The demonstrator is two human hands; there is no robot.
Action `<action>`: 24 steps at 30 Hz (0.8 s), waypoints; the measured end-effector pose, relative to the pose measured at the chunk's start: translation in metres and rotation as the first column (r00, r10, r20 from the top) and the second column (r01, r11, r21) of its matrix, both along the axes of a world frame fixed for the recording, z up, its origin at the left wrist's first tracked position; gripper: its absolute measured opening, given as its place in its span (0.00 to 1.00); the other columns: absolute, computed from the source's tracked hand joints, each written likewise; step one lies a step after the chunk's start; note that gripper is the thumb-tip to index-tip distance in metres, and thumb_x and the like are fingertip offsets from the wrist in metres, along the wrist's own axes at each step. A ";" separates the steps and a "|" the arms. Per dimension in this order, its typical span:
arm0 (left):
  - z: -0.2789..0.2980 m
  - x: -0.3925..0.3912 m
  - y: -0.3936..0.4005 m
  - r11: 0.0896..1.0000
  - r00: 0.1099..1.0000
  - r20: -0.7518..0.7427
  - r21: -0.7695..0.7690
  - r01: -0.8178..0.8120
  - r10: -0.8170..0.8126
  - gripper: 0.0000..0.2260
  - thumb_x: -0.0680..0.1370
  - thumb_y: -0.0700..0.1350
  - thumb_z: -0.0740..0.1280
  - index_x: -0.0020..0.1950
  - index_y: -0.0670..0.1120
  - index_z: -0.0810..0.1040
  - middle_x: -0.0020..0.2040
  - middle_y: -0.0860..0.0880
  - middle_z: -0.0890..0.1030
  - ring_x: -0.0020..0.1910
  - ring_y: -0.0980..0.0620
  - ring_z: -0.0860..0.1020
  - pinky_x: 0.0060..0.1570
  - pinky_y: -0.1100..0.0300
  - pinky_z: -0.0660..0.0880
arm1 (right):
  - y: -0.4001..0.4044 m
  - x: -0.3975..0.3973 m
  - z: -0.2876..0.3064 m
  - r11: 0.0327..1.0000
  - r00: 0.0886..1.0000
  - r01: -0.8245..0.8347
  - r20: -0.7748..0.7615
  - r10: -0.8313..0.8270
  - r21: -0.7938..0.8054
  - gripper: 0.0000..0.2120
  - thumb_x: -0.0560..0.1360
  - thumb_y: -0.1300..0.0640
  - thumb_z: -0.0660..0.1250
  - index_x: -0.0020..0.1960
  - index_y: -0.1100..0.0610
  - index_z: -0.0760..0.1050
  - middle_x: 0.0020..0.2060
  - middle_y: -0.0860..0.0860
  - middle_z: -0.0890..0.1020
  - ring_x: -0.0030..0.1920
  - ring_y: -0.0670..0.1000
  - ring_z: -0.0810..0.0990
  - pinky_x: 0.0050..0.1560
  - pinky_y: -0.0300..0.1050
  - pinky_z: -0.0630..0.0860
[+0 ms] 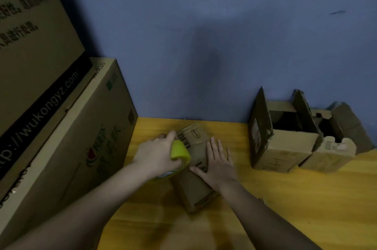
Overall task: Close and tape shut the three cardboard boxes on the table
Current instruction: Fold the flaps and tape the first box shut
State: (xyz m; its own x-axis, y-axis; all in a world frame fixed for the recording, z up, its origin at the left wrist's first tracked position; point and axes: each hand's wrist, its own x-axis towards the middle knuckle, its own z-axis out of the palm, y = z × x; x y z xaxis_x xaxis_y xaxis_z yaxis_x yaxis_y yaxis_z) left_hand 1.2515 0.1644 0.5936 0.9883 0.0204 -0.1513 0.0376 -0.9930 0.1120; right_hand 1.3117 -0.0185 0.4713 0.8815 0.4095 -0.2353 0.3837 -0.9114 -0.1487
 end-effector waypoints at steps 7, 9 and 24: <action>-0.011 -0.003 0.001 0.999 0.991 0.134 -0.054 -0.004 0.011 0.27 0.74 0.64 0.64 0.69 0.55 0.65 0.64 0.50 0.74 0.57 0.45 0.78 0.48 0.53 0.77 | 0.017 -0.021 -0.004 0.965 0.965 -0.252 0.091 0.244 0.077 0.45 0.73 0.30 0.32 0.78 0.60 0.44 0.77 0.52 0.42 0.76 0.50 0.38 0.73 0.44 0.37; -0.012 0.000 -0.003 0.997 0.990 0.142 -0.081 0.006 0.006 0.27 0.74 0.63 0.65 0.69 0.54 0.65 0.64 0.49 0.75 0.57 0.45 0.78 0.48 0.53 0.77 | 0.013 -0.021 -0.005 0.962 0.964 -0.264 0.058 0.260 0.072 0.47 0.68 0.27 0.31 0.77 0.57 0.34 0.74 0.50 0.32 0.75 0.49 0.30 0.72 0.43 0.31; -0.043 -0.037 0.027 0.621 0.966 0.034 -0.772 -0.137 0.254 0.24 0.68 0.63 0.68 0.59 0.55 0.69 0.54 0.53 0.77 0.52 0.53 0.77 0.50 0.46 0.78 | 0.026 -0.035 0.000 0.968 0.966 -0.249 0.061 0.250 -0.022 0.56 0.62 0.26 0.24 0.79 0.57 0.49 0.79 0.53 0.47 0.77 0.52 0.37 0.74 0.50 0.31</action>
State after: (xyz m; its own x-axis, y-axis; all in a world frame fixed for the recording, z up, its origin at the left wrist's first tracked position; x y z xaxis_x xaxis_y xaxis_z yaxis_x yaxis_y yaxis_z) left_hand 1.2146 0.1913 0.5510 0.9853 0.1520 -0.0784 0.1476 -0.5243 0.8387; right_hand 1.2770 0.0074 0.4709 0.7651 0.6153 -0.1897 0.6073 -0.7875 -0.1049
